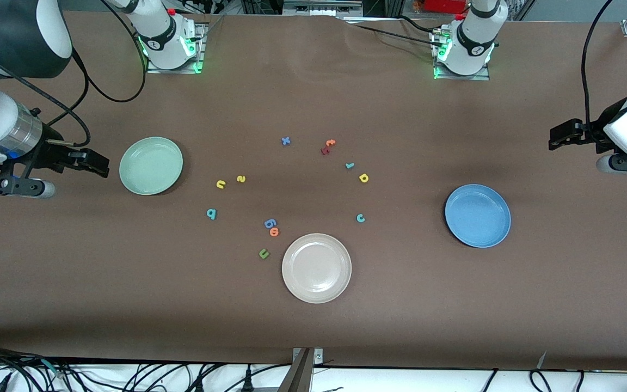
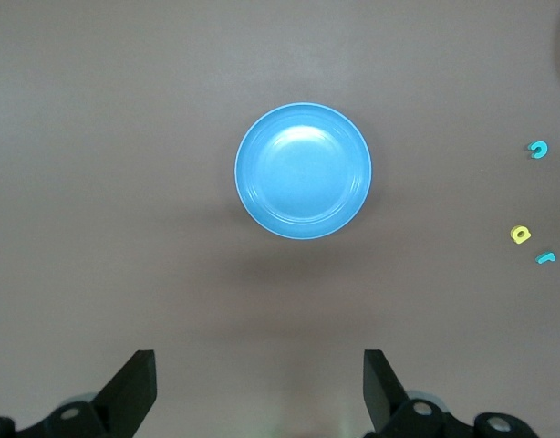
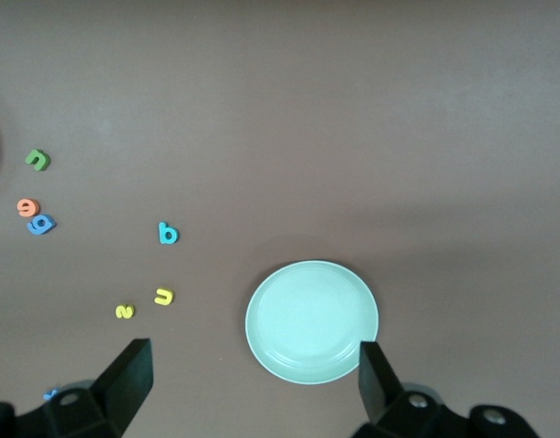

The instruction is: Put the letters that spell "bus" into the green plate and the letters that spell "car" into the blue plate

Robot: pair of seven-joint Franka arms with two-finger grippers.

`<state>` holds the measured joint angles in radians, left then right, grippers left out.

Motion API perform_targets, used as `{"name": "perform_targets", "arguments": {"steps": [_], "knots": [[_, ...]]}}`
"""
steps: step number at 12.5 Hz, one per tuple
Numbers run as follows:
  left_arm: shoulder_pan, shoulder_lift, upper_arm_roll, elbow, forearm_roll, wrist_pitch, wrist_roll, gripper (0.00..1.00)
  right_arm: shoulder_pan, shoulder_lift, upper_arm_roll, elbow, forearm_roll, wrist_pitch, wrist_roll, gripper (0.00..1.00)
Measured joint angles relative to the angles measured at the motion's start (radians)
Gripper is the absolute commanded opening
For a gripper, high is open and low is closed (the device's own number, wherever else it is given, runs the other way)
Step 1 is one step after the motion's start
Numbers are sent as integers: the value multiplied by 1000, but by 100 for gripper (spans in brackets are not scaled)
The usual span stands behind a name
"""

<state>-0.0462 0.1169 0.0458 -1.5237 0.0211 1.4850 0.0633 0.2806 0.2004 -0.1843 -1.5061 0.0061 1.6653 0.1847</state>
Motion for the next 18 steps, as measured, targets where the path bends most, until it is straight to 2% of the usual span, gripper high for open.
{"name": "perform_targets", "arguments": {"steps": [9, 14, 18], "knots": [[0, 0, 0, 0, 0, 0, 0, 100, 3, 0, 0, 0, 0, 0, 12, 100], [0, 0, 0, 0, 0, 0, 0, 100, 39, 1, 1, 0, 0, -1, 122, 100], [0, 0, 0, 0, 0, 0, 0, 100, 115, 39, 7, -4, 1, 0, 363, 99]]}}
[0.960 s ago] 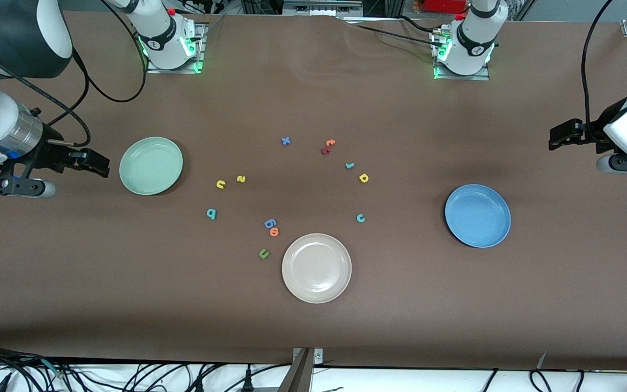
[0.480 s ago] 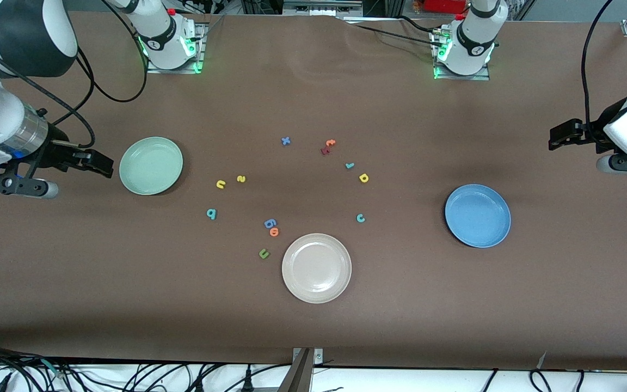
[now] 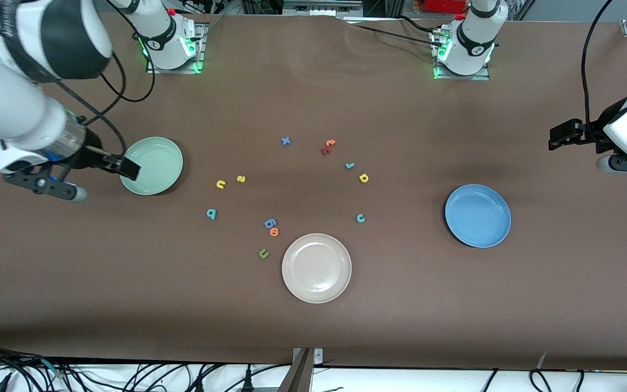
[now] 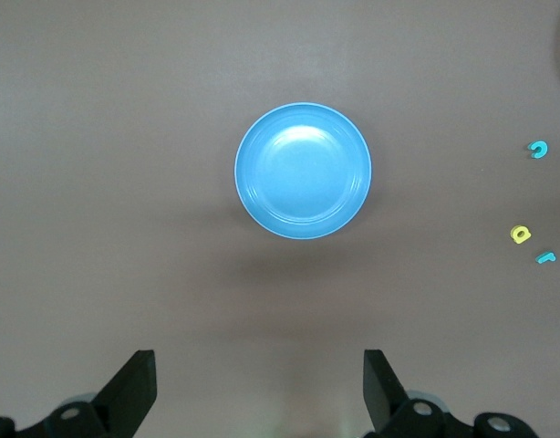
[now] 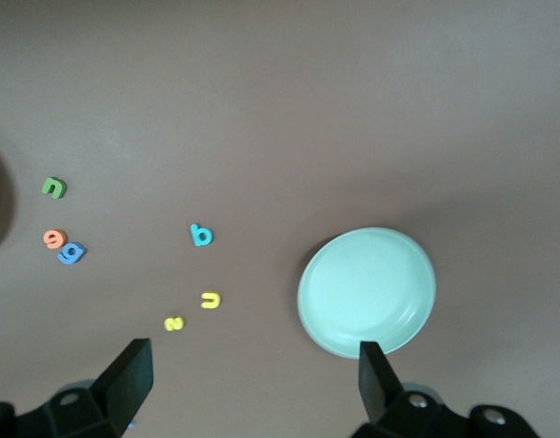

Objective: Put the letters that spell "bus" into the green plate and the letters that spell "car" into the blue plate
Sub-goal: 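Reach the right gripper to the yellow u while the left gripper reaches the teal c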

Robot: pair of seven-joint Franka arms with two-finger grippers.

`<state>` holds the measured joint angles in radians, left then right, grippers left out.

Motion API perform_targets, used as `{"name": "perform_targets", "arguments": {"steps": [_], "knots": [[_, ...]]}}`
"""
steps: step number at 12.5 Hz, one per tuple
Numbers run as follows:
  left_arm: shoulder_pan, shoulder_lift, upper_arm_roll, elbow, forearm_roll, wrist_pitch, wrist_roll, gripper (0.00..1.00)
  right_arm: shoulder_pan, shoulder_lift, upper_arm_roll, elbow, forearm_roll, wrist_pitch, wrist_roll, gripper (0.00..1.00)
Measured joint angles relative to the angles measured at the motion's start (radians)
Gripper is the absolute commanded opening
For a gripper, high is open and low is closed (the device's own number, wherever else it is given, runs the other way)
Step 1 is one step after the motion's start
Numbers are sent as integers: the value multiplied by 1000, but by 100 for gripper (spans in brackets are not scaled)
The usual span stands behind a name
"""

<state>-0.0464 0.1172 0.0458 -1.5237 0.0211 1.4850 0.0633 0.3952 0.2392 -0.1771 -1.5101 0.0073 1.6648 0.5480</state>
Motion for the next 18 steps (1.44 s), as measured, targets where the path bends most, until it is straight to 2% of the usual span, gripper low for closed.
{"name": "perform_targets", "arguments": {"steps": [4, 8, 11, 13, 15, 18], "knots": [[0, 1, 0, 0, 0, 0, 0, 100, 83, 78, 4, -38, 1, 77, 228, 99], [-15, 17, -4, -4, 0, 0, 0, 100, 101, 105, 11, -215, 7, 283, 333, 99], [-26, 40, -6, -6, 0, -5, 0, 100, 105, 107, 43, -375, 10, 485, 383, 99], [-59, 61, -8, -8, 0, -6, 0, 100, 108, 111, 57, -465, 10, 597, 400, 99], [-117, 87, -10, -11, -10, -5, -18, 100, 108, 134, 59, -507, 10, 651, 400, 99], [-197, 145, -13, -12, -94, 59, -140, 100, 108, 181, 72, -554, 11, 780, 428, 99]]}}
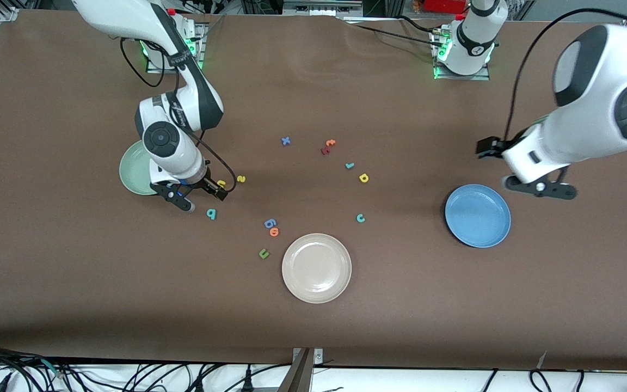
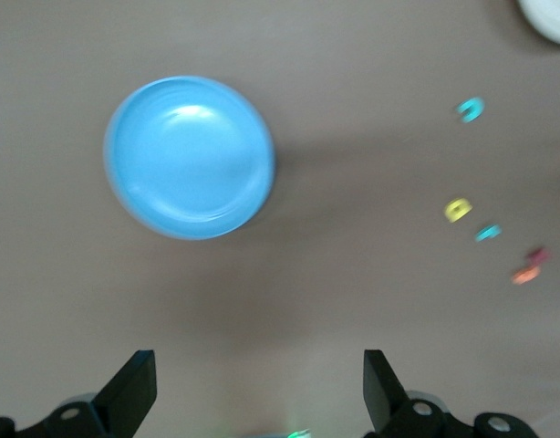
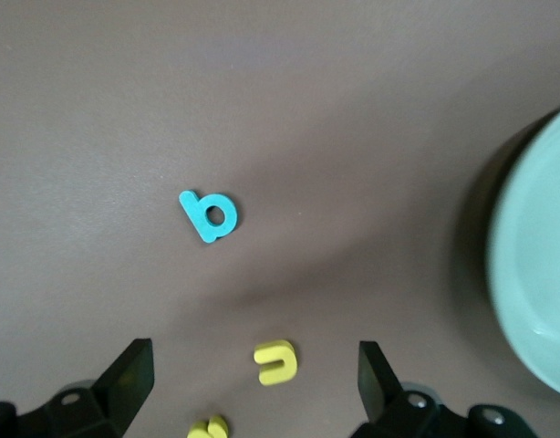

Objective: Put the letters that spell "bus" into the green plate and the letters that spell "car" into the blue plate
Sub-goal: 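Reach the right gripper to the yellow u while the left gripper reaches the teal c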

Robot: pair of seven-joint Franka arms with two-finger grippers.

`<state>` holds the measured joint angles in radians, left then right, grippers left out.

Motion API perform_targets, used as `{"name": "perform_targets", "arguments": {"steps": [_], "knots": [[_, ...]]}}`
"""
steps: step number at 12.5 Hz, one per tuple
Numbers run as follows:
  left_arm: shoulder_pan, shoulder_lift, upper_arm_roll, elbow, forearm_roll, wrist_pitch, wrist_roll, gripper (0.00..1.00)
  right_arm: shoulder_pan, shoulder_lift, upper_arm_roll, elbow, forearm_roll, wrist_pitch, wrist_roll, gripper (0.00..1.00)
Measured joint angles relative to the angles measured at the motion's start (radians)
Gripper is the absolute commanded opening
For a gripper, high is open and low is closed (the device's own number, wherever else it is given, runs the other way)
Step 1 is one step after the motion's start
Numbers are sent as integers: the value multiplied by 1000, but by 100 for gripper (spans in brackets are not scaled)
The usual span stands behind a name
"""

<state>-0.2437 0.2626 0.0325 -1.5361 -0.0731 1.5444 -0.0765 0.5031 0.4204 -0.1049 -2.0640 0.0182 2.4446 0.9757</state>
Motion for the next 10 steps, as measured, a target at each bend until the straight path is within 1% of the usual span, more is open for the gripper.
{"name": "perform_targets", "arguments": {"steps": [3, 7, 8, 9, 10], "knots": [[-84, 74, -3, -1, -28, 122, -140, 100, 0, 37, 16, -16, 20, 42, 15, 99], [-178, 178, -6, -5, -41, 313, -279, 100, 0, 41, 28, -31, 32, 42, 7, 98], [-191, 204, -6, -5, -53, 361, -293, 100, 0, 41, 28, -38, 32, 42, -10, 96], [-200, 230, -6, -6, -76, 406, -295, 100, -1, 41, 28, -46, 32, 42, -27, 90], [-208, 255, -6, -7, -91, 448, -298, 100, -1, 42, 28, -54, 32, 42, -40, 88]]}}
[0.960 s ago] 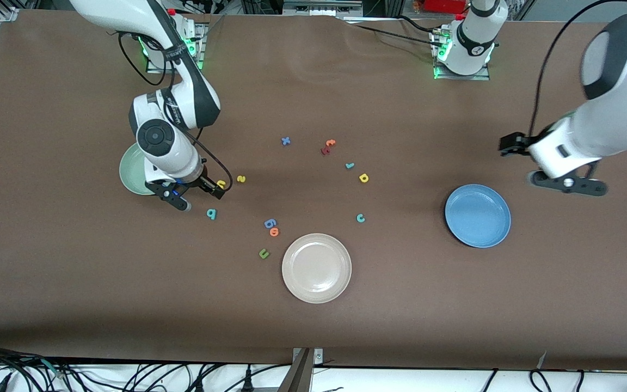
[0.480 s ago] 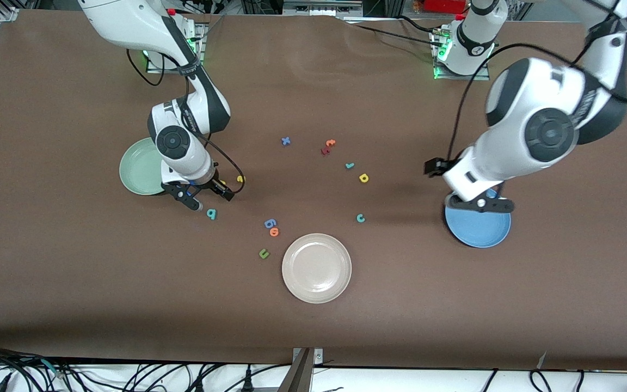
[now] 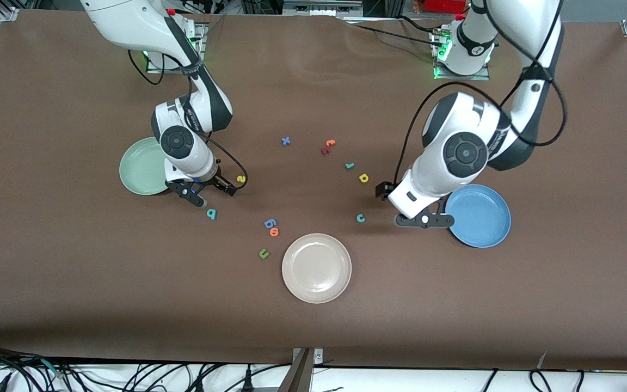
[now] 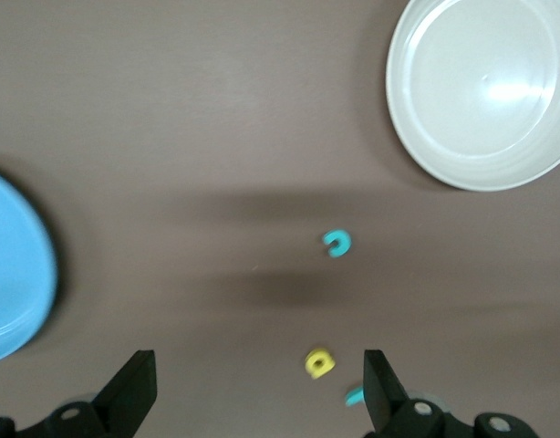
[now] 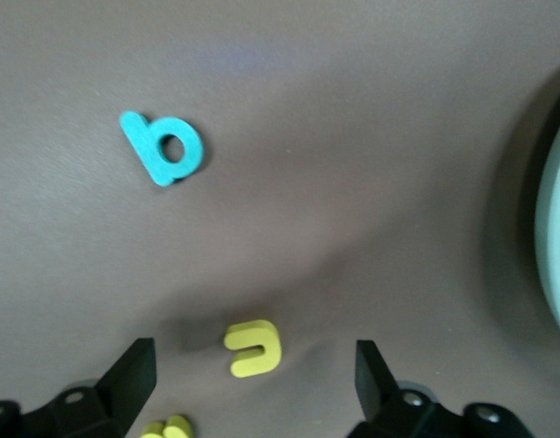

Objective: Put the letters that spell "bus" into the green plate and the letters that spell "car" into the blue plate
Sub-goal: 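Reach the right gripper to the yellow u while the left gripper reaches the teal c, then lift the yellow u with the right gripper while the left gripper grasps the teal c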

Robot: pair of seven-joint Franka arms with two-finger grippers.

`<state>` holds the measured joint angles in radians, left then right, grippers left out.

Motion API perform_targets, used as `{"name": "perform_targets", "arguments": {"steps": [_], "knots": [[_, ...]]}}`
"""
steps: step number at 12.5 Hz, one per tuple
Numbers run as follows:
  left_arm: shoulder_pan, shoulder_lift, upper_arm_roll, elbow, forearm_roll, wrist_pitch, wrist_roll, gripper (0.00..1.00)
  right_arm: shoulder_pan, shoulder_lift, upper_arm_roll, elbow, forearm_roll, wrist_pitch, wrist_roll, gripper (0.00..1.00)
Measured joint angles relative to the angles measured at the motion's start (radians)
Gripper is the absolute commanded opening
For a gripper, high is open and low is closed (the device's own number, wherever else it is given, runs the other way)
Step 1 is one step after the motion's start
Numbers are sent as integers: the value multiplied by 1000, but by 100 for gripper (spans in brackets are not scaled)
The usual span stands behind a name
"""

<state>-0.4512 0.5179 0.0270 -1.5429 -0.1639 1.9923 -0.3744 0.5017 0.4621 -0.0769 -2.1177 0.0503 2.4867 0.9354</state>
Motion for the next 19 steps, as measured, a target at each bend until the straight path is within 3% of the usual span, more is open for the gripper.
{"name": "perform_targets", "arguments": {"steps": [3, 7, 14, 18, 19], "knots": [[-50, 71, -1, -36, -2, 174, -64, 100, -1, 0, 0, -4, 0, 0, -12, 70], [-127, 113, 0, -162, -2, 404, -163, 100, -2, 0, 0, -4, 0, 0, -18, 70], [-138, 183, 4, -167, -2, 484, -181, 100, -2, 18, 0, -5, 5, 27, -35, 66], [-139, 193, 5, -155, -2, 485, -185, 98, -2, 18, 6, -3, 7, 43, -40, 7], [-139, 199, 5, -147, 3, 485, -191, 98, -2, 17, 10, -1, 7, 45, -41, 0]]}}
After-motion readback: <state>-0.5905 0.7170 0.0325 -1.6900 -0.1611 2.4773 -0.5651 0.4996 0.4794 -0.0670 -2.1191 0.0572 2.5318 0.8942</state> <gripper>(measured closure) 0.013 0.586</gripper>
